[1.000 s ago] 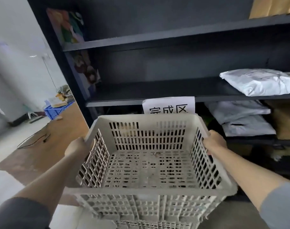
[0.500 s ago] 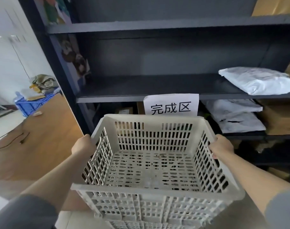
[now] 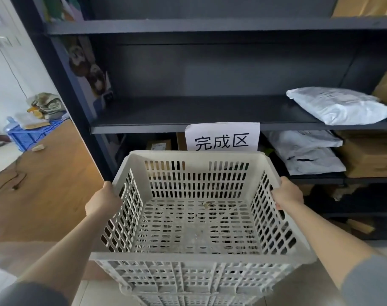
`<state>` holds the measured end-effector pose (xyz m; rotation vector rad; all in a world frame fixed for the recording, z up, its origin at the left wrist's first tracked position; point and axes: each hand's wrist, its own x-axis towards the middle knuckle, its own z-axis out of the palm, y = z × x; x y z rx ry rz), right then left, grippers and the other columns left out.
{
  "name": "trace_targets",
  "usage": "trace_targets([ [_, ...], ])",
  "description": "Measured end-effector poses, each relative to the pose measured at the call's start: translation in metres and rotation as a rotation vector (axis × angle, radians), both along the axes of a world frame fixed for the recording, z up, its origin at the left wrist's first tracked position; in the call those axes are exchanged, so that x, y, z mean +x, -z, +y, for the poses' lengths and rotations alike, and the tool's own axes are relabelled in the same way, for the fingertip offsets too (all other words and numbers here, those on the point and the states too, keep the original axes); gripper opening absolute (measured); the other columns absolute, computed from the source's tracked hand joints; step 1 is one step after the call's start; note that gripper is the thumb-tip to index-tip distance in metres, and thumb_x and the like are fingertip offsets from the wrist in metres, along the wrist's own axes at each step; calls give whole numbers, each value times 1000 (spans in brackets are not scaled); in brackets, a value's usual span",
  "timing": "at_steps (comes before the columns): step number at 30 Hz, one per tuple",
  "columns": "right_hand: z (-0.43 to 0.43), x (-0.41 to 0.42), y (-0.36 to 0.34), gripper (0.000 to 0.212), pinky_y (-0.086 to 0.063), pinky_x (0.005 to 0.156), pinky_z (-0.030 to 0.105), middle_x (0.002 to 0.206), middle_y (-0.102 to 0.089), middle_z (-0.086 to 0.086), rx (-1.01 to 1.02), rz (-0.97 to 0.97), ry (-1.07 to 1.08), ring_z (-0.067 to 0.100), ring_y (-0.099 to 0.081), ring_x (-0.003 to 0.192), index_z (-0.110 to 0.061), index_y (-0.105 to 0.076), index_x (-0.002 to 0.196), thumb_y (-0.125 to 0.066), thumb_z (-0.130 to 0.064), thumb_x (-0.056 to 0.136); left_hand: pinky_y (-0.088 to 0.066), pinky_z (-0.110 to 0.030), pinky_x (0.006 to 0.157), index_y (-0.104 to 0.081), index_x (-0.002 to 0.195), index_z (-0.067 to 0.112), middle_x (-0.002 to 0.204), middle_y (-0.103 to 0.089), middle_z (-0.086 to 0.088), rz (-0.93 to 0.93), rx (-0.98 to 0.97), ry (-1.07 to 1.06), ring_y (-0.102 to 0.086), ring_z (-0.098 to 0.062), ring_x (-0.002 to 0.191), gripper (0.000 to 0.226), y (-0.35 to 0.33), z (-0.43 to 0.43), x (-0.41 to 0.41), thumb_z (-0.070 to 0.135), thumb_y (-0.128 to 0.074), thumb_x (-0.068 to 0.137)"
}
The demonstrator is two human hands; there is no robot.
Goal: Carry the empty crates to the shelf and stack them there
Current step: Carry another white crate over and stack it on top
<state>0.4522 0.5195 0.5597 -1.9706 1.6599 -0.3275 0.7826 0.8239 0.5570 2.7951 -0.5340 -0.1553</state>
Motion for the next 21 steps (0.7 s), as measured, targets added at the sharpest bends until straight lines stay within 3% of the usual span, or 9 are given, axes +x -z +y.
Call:
trace_targets([
  [7, -2, 2, 3, 25, -57, 76, 46, 111, -63, 19, -10, 42, -5, 38, -64, 94, -8, -50, 117, -44, -12, 93, -48, -29, 49, -45, 106, 16, 72, -62, -8, -17, -23, -11, -62, -28, 58, 23, 5, 1, 3, 8, -46, 84],
  [9, -3, 1, 4, 26, -54, 65, 39, 107, -63, 17, -24, 44, -2, 36, -64, 86, -9, -49, 118, -43, -11, 92, -47, -27, 47, -46, 110, 18, 73, -62, -8, -1, -34, -20, -62, -28, 57, 28, 6, 2, 3, 8, -47, 84],
  [11, -3, 1, 6, 33, -41, 51, 29, 102, -63, 15, -27, 74, -16, 31, -61, 75, -11, -45, 125, -42, -11, 93, -45, -24, 45, -46, 114, 19, 73, -63, -7, 10, -50, -32, -62, -27, 56, 30, 5, 2, 3, 9, -47, 85],
  [13, -3, 1, 6, 38, -32, 48, 27, 104, -62, 15, -18, 97, -21, 28, -56, 73, -13, -41, 131, -41, -13, 93, -44, -23, 44, -46, 114, 19, 72, -62, -7, 9, -42, -32, -61, -26, 56, 31, 5, 2, 3, 9, -47, 85],
  [19, 6, 4, 9, 45, -37, 54, 28, 106, -61, 14, -114, 203, -25, 30, -60, 81, -8, -35, 134, -48, -25, 93, -37, -23, 41, -49, 109, 14, 68, -58, -5, -31, -78, -20, -55, -22, 52, 30, 4, 5, -3, 6, -51, 81],
  [21, 11, 5, 10, 61, -45, 69, 34, 126, -54, 18, -157, 281, -61, 34, -60, 103, -5, -28, 141, -53, -32, 92, -40, -25, 43, -50, 111, 10, 72, -59, -7, -15, -112, -13, -55, -23, 54, 29, 2, 4, -8, 7, -52, 82],
])
